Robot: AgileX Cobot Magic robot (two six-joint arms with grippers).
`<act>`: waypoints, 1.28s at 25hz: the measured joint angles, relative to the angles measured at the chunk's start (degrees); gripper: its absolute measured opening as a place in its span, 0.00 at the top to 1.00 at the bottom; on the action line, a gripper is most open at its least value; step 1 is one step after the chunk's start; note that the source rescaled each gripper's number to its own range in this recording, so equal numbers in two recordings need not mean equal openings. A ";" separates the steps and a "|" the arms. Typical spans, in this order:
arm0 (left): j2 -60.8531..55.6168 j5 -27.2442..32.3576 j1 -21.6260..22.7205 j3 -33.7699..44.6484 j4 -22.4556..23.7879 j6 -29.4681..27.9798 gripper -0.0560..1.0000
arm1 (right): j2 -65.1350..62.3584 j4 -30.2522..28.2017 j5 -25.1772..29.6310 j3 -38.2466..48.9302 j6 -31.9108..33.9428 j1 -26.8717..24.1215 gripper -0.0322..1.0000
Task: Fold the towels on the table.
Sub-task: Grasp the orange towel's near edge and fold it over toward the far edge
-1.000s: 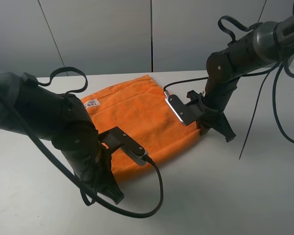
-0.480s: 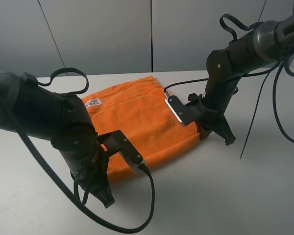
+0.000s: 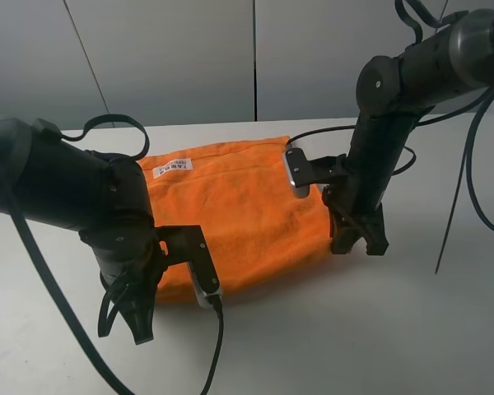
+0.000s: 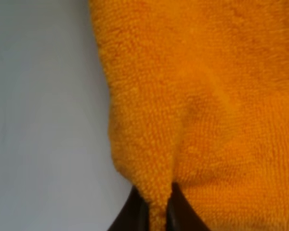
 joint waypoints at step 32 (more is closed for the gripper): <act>-5.87 4.02 8.93 0.00 -10.22 22.31 0.95 | -1.06 8.88 3.41 0.08 17.23 3.34 0.97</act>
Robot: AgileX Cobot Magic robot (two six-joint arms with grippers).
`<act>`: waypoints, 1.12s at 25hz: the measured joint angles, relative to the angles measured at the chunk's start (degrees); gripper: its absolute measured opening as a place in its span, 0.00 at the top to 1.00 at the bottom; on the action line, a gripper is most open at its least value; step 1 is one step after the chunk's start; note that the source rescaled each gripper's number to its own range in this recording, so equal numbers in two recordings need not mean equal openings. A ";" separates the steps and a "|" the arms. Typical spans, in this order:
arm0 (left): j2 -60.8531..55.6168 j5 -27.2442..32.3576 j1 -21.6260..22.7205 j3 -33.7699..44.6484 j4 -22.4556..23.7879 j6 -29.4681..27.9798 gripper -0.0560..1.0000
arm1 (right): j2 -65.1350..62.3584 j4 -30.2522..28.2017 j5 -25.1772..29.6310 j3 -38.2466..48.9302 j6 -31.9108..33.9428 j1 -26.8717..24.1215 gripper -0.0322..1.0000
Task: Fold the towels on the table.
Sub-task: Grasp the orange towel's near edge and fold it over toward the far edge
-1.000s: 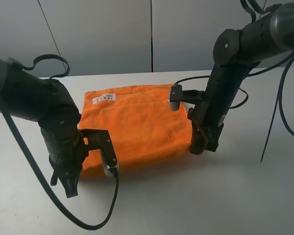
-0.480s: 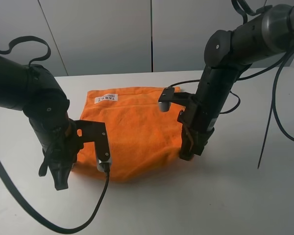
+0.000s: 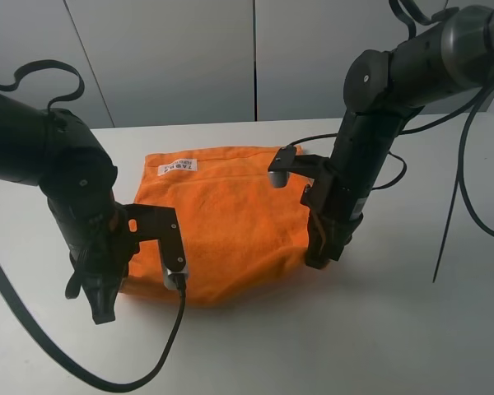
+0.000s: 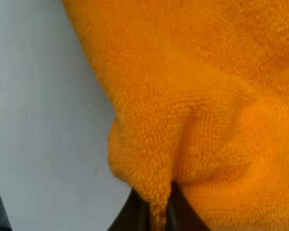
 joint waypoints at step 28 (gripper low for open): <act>-11.92 -8.23 10.17 0.04 32.49 -21.69 0.95 | -9.30 -12.72 -16.37 -8.76 4.78 0.49 0.97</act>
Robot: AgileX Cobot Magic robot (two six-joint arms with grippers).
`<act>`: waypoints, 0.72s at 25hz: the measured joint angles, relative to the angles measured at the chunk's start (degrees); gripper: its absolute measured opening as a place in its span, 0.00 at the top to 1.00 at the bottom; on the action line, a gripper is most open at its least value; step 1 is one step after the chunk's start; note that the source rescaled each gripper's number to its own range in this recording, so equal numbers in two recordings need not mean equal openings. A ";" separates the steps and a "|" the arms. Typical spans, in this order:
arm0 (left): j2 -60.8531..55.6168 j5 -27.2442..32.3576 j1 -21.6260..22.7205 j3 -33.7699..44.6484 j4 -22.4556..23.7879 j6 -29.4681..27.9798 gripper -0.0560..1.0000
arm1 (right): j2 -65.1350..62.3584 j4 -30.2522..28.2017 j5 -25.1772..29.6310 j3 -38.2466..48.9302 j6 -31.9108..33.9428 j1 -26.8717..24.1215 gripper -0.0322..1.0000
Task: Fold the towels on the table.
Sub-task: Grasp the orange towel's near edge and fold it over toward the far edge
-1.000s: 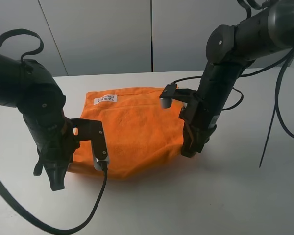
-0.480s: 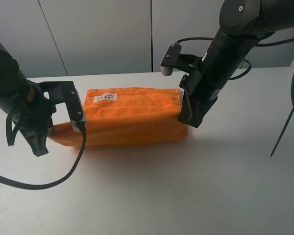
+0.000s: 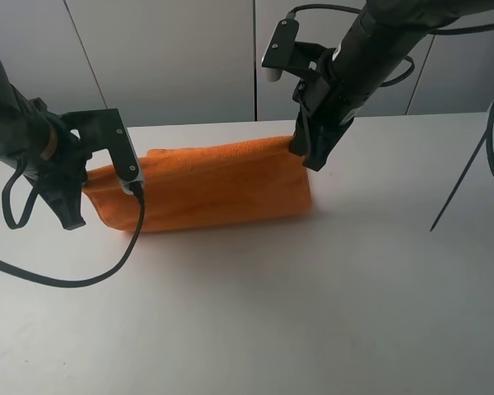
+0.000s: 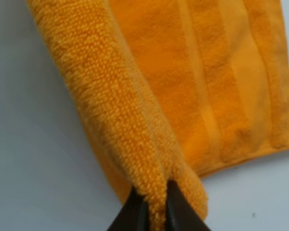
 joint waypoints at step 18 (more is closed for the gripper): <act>2.01 -13.32 7.52 0.00 23.77 -21.22 0.95 | 4.86 -6.83 -11.55 -0.63 1.08 0.10 0.97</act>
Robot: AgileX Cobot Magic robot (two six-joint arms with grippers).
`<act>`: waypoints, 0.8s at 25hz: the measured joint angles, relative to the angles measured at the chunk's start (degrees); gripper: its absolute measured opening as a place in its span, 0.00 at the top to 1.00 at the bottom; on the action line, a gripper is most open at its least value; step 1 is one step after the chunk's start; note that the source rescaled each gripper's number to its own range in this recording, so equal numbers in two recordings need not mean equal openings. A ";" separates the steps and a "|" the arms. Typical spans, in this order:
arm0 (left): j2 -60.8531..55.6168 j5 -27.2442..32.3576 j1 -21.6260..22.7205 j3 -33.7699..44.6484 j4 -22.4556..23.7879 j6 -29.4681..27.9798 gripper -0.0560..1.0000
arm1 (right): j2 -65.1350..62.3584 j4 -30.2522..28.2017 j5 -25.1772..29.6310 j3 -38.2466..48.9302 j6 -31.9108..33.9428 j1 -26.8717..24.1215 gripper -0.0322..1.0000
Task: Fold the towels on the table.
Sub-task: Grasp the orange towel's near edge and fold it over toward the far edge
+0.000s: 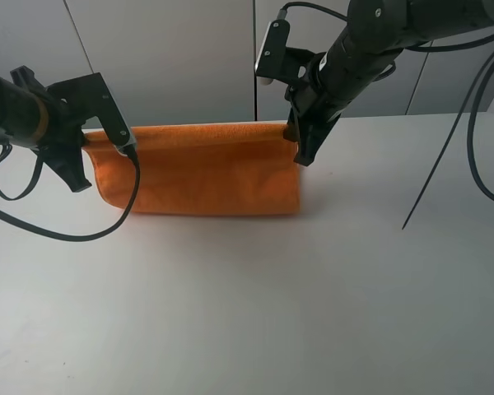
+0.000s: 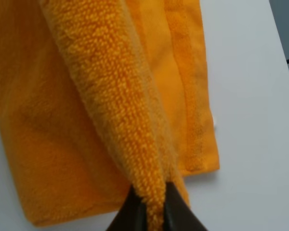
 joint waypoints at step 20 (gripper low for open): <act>15.74 -0.28 0.08 -11.29 16.98 -17.92 0.95 | 6.24 -2.97 -5.67 -2.48 1.93 -2.99 0.97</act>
